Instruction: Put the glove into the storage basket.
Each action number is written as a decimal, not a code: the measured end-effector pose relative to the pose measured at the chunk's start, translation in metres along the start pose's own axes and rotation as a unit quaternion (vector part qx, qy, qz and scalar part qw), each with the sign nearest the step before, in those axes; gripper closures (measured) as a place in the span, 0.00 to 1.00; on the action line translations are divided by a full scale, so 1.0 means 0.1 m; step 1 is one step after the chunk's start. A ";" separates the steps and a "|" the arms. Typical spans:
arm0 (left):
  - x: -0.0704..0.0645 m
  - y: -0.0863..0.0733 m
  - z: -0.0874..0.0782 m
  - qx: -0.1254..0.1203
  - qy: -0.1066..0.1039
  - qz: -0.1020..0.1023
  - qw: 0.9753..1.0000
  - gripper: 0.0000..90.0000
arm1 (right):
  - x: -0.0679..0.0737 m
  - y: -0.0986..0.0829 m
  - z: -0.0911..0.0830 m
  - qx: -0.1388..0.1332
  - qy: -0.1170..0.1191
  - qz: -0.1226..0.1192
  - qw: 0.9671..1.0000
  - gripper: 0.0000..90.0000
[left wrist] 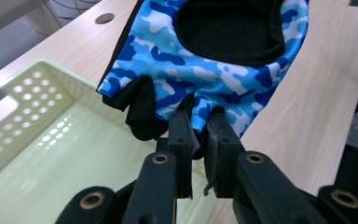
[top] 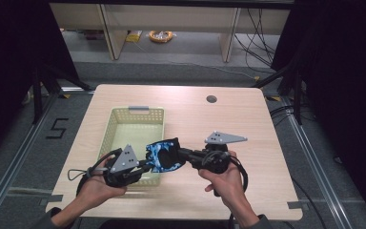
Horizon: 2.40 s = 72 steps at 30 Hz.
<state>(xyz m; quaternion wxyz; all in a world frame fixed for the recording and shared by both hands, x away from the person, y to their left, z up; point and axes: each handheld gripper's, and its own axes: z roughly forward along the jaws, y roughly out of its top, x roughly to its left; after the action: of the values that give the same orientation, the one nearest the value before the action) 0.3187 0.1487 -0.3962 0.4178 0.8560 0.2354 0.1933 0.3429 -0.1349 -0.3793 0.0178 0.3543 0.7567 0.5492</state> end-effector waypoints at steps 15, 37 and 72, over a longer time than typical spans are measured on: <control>0.39 -0.21 -0.27 0.017 0.030 -0.018 0.999 0.90 | 0.12 0.31 0.58 0.020 0.023 -0.013 0.999 0.94; 0.79 -0.59 -0.28 0.089 0.026 -0.038 0.995 0.90 | 0.09 0.26 1.27 0.058 0.022 0.009 0.998 0.95; 0.78 -0.67 -0.32 0.087 0.032 -0.046 0.995 0.61 | -0.03 -0.09 1.71 0.147 -0.024 0.047 0.988 0.94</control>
<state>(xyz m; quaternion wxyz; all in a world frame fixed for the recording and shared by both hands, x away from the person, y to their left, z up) 0.3496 0.2485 -0.4212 0.3424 0.8705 0.3042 0.1802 0.4116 0.0016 -0.4558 -0.0424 0.4011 0.8112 0.4235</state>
